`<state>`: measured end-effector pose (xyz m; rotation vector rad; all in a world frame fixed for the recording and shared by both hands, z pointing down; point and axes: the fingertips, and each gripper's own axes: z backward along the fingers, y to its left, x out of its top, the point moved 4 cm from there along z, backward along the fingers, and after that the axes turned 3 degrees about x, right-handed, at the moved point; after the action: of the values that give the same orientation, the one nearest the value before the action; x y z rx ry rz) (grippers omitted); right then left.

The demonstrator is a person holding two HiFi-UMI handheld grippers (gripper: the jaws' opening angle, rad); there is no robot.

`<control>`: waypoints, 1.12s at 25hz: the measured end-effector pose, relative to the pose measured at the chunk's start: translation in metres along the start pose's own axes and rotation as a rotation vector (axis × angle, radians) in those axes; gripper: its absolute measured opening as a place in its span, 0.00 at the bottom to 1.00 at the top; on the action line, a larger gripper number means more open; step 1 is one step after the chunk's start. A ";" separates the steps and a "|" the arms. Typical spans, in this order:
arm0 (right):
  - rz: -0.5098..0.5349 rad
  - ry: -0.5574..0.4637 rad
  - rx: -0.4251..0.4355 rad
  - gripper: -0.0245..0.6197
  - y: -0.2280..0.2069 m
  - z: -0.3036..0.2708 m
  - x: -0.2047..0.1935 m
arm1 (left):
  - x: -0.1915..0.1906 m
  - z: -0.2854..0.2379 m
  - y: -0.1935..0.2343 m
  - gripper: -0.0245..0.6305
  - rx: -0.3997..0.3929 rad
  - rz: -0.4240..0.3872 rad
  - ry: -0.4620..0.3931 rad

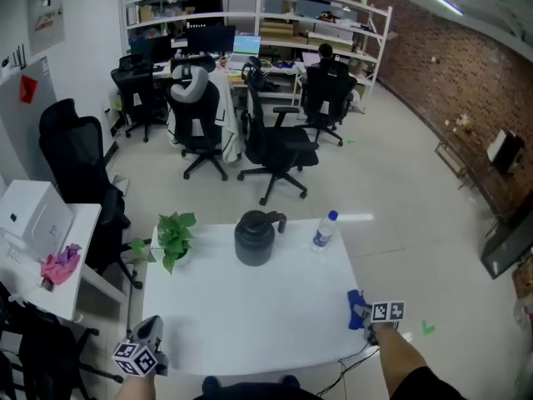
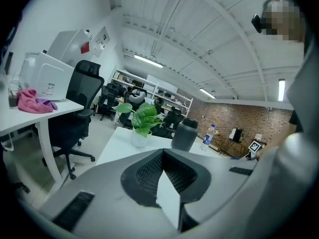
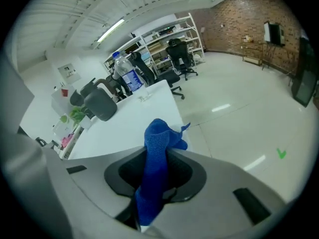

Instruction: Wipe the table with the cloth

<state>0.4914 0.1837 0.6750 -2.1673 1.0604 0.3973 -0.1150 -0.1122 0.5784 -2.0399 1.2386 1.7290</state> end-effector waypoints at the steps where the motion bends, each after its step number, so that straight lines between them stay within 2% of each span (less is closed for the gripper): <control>1: -0.005 0.002 -0.007 0.18 -0.008 0.002 -0.004 | -0.001 -0.002 -0.006 0.04 -0.004 -0.005 0.005; 6: -0.006 0.024 0.004 0.19 -0.019 -0.001 -0.024 | -0.003 -0.011 -0.032 0.04 -0.023 -0.011 0.021; 12: -0.021 -0.001 0.017 0.22 -0.022 0.000 -0.033 | -0.006 -0.013 -0.045 0.04 -0.046 -0.031 0.035; 17: 0.080 -0.023 -0.036 0.36 -0.004 0.014 -0.020 | -0.003 -0.017 -0.048 0.04 -0.071 -0.039 0.027; 20: 0.199 -0.101 -0.045 0.36 0.031 0.032 0.009 | 0.004 -0.026 -0.051 0.04 -0.099 -0.045 0.010; 22: 0.293 -0.149 0.026 0.36 0.075 0.032 0.031 | 0.008 -0.036 -0.056 0.04 -0.126 -0.055 0.004; 26: 0.410 -0.159 0.284 0.35 0.177 -0.011 0.051 | 0.007 -0.068 -0.075 0.04 -0.195 -0.079 0.014; 28: 0.476 -0.141 0.380 0.25 0.222 -0.039 0.050 | 0.004 -0.084 -0.090 0.04 -0.230 -0.090 0.025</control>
<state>0.3472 0.0314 0.5778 -1.5247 1.4383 0.5063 0.0080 -0.1099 0.5677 -2.2105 0.9763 1.8845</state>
